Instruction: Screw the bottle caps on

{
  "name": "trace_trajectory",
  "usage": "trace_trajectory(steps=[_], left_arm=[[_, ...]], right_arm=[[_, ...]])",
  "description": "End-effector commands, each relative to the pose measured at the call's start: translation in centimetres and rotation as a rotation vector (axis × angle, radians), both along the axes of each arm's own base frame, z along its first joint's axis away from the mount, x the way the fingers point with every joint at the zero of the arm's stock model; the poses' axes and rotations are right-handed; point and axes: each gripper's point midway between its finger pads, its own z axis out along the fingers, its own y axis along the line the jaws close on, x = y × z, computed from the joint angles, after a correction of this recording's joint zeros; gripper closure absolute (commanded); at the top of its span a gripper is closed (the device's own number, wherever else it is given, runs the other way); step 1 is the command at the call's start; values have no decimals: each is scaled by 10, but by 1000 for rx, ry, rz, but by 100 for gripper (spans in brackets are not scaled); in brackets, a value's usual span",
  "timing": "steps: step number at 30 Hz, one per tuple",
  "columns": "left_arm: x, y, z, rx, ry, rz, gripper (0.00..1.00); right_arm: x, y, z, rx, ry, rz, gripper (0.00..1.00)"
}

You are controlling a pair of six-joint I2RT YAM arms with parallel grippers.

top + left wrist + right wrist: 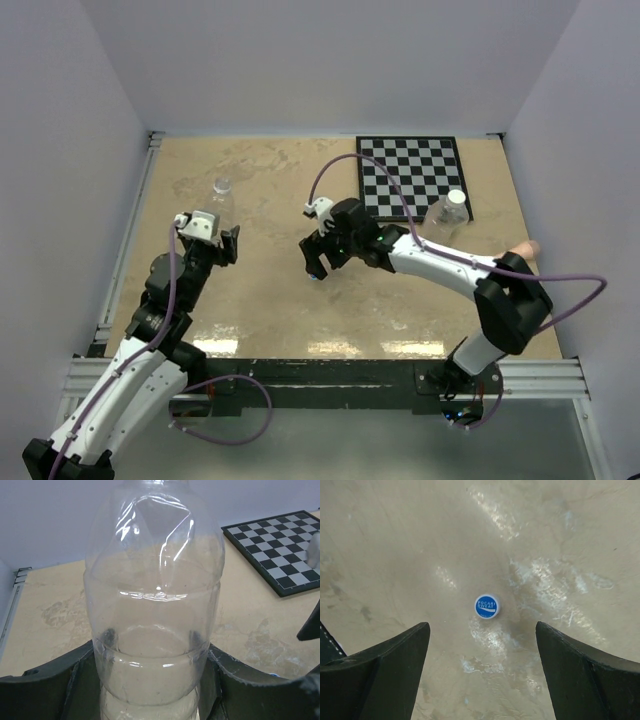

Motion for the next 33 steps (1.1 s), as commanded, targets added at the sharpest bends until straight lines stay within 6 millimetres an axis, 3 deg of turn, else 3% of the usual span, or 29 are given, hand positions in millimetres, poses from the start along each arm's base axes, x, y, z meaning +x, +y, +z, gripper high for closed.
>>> trace_trajectory(steps=[1, 9, 14, 22, 33], left_arm=[[2, 6, 12, 0, -50, 26, 79], [1, 3, 12, 0, -53, 11, 79], [0, 2, 12, 4, -56, 2, 79], [0, 0, 12, 7, -57, -12, 80], [1, -4, 11, 12, -49, -31, 80]], right_arm=[[6, 18, -5, -66, -42, 8, 11], [2, 35, -47, -197, -5, 19, 23], [3, 31, -65, -270, 10, 0, 29], [1, 31, -78, -315, 16, 0, 40], [2, 34, -78, -319, 6, 1, 51]])
